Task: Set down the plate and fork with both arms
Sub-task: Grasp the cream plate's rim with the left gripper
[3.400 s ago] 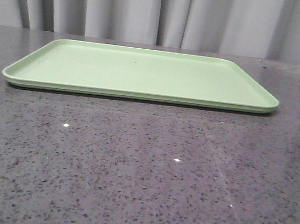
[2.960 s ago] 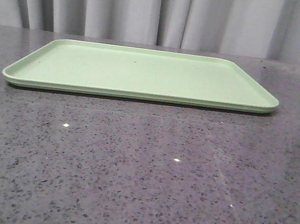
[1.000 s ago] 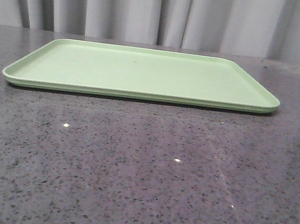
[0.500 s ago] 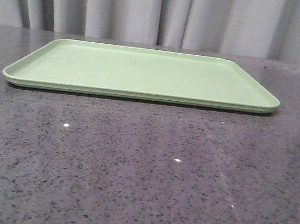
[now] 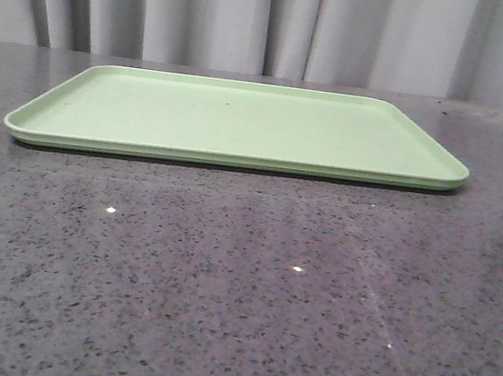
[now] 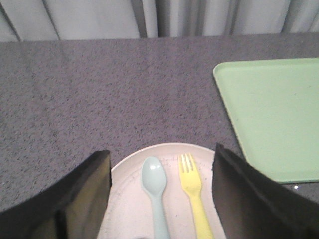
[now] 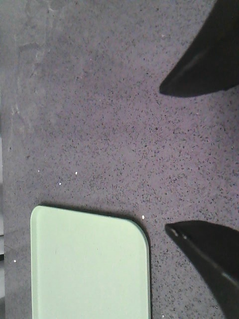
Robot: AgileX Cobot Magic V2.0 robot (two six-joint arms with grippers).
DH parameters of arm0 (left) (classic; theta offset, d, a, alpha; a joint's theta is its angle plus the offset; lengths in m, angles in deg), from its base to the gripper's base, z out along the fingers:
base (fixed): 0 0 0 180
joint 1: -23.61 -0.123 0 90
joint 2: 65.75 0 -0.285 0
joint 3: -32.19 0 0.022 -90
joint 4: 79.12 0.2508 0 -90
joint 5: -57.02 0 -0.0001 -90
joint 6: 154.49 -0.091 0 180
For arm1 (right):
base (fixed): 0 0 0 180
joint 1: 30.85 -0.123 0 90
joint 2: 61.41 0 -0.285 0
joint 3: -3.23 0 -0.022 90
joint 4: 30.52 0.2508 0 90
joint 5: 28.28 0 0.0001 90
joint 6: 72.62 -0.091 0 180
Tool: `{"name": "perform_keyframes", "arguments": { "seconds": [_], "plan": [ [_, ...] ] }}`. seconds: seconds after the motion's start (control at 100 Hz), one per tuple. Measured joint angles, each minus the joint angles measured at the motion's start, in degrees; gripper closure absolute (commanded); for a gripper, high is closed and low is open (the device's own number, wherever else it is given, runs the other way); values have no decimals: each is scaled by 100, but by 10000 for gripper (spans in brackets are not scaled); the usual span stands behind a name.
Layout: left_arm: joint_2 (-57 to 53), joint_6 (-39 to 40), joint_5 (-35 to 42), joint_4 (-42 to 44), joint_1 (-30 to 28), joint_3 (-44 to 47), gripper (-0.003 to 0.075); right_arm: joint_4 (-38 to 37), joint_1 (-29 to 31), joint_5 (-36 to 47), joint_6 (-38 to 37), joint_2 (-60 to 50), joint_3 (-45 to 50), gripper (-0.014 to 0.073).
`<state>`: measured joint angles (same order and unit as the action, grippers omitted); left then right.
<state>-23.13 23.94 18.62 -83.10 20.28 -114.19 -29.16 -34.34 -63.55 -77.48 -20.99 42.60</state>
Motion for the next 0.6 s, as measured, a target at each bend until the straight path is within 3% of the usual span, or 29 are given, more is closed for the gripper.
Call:
{"name": "perform_keyframes", "arguments": {
  "seconds": [0.36, 0.6],
  "plan": [
    [875, 0, -507, 172, -1200, -536, 297, 47, 0, -126, 0, 0, 0, 68],
    [1721, 0, -887, 185, -1367, -549, 297, 47, 0, -159, 0, 0, 0, 68]
  ]
}}
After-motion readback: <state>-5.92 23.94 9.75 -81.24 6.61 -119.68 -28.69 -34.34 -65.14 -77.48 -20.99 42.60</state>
